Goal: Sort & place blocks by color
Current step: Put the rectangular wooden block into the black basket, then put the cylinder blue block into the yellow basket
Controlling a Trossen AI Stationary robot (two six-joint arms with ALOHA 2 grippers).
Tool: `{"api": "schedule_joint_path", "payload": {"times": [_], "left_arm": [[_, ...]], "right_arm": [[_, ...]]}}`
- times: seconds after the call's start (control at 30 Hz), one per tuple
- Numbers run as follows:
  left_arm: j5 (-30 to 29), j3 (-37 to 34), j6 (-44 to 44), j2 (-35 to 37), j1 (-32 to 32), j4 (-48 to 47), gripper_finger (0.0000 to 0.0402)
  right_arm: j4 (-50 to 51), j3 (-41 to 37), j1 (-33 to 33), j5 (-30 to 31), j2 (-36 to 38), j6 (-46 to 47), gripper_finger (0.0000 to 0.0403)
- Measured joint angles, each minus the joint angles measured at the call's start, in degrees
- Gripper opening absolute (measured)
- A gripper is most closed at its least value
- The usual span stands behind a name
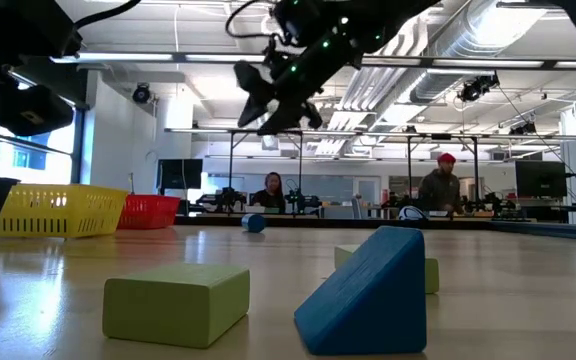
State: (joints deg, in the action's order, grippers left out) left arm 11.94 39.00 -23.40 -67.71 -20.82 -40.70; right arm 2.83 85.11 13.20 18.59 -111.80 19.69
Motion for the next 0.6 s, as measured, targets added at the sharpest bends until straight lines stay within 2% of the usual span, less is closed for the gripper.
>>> {"api": "schedule_joint_path", "payload": {"times": [0.23, 0.43, 0.6], "left_arm": [[-0.2, 0.0, 0.0, 0.1, 0.0, 0.3, 0.0165], [-0.3, 0.0, 0.0, 0.1, 0.2, 0.4, 0.0194], [-0.4, 0.0, 1.0, 0.2, 0.7, 0.4, 0.0199]], "right_arm": [[4.8, 3.4, 1.5, 0.1, -4.8, 3.3, 0.02], [6.3, 3.3, 2.9, -0.4, -5.7, 6.2, 0.02], [6.1, 3.3, 3.6, -1.2, -5.8, 6.0, 0.02]]}}
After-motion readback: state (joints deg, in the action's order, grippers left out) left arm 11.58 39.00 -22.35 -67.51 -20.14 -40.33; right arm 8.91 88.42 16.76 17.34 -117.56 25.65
